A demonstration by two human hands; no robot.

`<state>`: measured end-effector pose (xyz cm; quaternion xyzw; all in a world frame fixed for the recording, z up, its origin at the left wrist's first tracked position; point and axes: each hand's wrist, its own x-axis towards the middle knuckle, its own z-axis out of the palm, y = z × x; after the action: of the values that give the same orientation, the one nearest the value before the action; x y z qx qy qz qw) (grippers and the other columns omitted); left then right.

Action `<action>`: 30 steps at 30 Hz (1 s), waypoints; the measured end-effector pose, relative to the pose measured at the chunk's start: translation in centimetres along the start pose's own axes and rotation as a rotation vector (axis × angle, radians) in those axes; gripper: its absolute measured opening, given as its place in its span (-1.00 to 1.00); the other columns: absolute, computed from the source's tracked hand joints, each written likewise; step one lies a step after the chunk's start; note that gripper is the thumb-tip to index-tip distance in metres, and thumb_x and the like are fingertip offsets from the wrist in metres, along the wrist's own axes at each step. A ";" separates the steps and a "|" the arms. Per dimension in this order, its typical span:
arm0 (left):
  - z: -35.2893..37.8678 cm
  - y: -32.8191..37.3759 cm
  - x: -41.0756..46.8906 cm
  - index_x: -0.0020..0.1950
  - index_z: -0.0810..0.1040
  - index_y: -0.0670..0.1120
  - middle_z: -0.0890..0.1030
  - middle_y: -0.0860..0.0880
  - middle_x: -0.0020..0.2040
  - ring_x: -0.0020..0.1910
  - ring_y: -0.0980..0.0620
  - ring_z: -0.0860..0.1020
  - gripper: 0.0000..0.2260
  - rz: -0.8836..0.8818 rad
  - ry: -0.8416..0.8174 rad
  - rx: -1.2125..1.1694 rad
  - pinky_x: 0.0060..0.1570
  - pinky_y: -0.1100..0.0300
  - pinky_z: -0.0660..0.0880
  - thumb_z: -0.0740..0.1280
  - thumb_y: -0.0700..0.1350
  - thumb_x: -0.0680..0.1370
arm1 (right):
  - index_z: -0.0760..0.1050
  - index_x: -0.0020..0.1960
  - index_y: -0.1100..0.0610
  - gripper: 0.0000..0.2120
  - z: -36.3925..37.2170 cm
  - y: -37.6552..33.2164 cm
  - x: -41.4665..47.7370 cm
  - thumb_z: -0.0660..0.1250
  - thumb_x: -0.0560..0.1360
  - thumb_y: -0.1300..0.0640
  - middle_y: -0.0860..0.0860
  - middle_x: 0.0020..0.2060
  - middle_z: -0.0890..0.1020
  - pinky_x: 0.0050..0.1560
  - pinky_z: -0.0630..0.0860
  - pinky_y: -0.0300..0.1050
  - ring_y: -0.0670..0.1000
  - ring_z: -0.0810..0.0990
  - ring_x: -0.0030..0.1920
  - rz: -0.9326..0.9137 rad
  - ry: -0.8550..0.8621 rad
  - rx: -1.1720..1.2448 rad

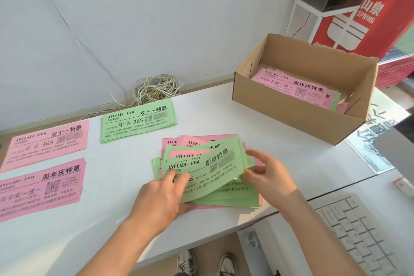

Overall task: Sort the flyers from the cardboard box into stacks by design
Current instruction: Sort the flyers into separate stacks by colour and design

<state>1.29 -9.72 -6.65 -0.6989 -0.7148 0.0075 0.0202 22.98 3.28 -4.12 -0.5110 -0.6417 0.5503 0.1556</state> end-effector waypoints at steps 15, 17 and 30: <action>1.8 -1.9 -0.6 0.00 0.29 0.00 0.60 -0.10 -0.44 -0.45 -0.24 0.55 -0.89 -0.342 0.179 -0.421 -0.45 0.11 0.37 0.13 -0.01 0.53 | 0.19 0.47 -0.11 -0.36 0.8 2.9 -1.5 0.37 0.47 -0.09 -0.19 0.29 0.39 0.18 0.39 -0.14 -0.04 0.37 0.23 -0.194 0.026 -0.657; 1.7 -1.9 -0.6 0.11 0.24 0.06 0.60 -0.09 -0.43 -0.42 -0.24 0.56 -0.81 -0.345 0.186 -0.449 -0.42 0.11 0.37 0.11 0.02 0.52 | 0.13 0.48 -0.13 -0.30 1.2 3.0 -1.8 0.38 0.44 -0.12 -0.21 0.35 0.33 0.15 0.43 -0.16 -0.05 0.32 0.26 -0.264 0.043 -0.801; 0.4 -2.0 -0.6 0.37 0.30 0.26 0.67 0.05 -0.05 -0.43 -0.07 0.59 -0.59 0.087 0.144 -0.197 -0.52 0.21 0.49 0.14 0.17 0.51 | 0.53 0.24 -0.06 -0.55 -0.2 4.6 -1.7 0.41 0.37 -0.08 -0.19 0.22 0.56 -0.11 0.56 -0.10 0.04 0.53 -0.03 -0.479 0.039 -0.905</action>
<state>-0.68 -10.36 -6.97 -0.7265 -0.6779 -0.1119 0.0023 26.08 1.43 -7.41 -0.3760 -0.9118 0.1567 0.0524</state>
